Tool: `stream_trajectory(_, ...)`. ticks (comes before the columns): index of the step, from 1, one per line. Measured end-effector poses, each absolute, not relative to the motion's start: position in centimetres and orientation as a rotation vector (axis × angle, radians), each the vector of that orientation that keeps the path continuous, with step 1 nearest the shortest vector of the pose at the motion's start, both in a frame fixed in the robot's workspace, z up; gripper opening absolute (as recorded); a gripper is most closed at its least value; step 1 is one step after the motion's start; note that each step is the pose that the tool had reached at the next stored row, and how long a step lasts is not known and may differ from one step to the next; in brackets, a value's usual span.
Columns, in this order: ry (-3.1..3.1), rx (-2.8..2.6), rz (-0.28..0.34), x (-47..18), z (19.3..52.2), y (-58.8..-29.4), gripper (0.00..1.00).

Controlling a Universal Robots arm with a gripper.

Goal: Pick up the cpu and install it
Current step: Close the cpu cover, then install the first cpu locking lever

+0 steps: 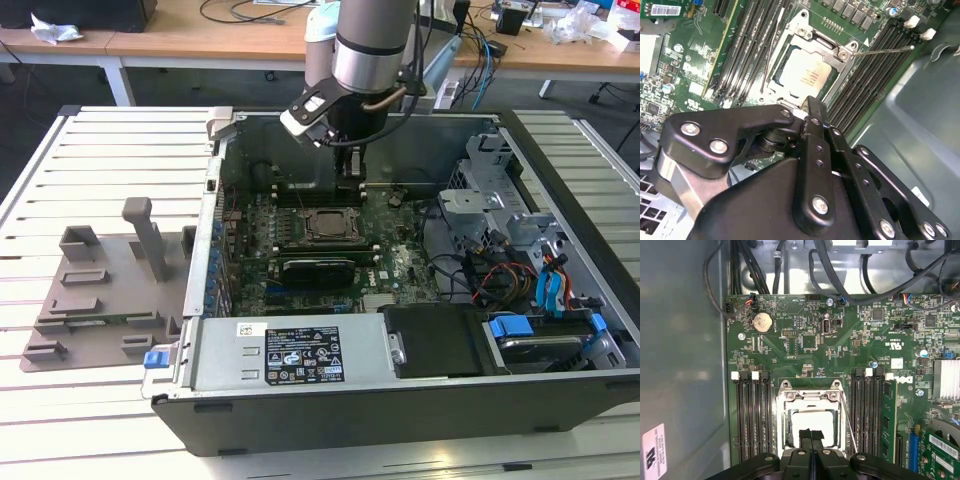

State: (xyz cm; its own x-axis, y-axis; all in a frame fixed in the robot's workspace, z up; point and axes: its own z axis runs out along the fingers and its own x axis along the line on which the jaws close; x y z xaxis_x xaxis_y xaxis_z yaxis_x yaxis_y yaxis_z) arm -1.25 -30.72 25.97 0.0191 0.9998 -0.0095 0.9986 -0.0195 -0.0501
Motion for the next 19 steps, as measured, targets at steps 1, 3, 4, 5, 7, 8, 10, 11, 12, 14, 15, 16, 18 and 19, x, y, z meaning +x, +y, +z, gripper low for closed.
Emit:
stream_trajectory(1, -2.179, -2.221, 0.065, -1.25, 26.04, -30.71, 0.11)
stream_trajectory(3, -2.179, -2.221, 0.065, -1.25, 26.05, -30.72, 0.11)
stream_trajectory(4, -2.179, -2.221, 0.065, -1.25, 26.05, -30.72, 0.11)
stream_trajectory(5, -2.179, -2.221, 0.065, -1.25, 26.05, -30.72, 0.11)
stream_trajectory(7, -2.179, -2.221, 0.065, -1.25, 26.06, -30.72, 0.11)
stream_trajectory(8, -2.179, -2.221, 0.065, -1.25, 26.06, -30.72, 0.11)
stream_trajectory(10, -2.179, -2.221, 0.065, -1.25, 26.06, -30.72, 0.11)
stream_trajectory(11, -2.185, -2.216, 0.065, -1.25, 26.07, -30.72, 0.11)
stream_trajectory(12, -2.202, -2.199, 0.066, -1.25, 26.07, -30.72, 0.11)
stream_trajectory(14, -2.233, -2.169, 0.066, -1.25, 26.07, -30.72, 0.11)
stream_trajectory(15, -2.243, -2.158, 0.066, -1.25, 26.07, -30.72, 0.11)
stream_trajectory(16, -2.252, -2.149, 0.067, -1.25, 26.06, -30.72, 0.11)
stream_trajectory(18, -2.294, -2.106, 0.067, -1.25, 26.06, -30.72, 0.11)
stream_trajectory(19, -2.316, -2.082, 0.068, -1.25, 26.06, -30.72, 0.11)
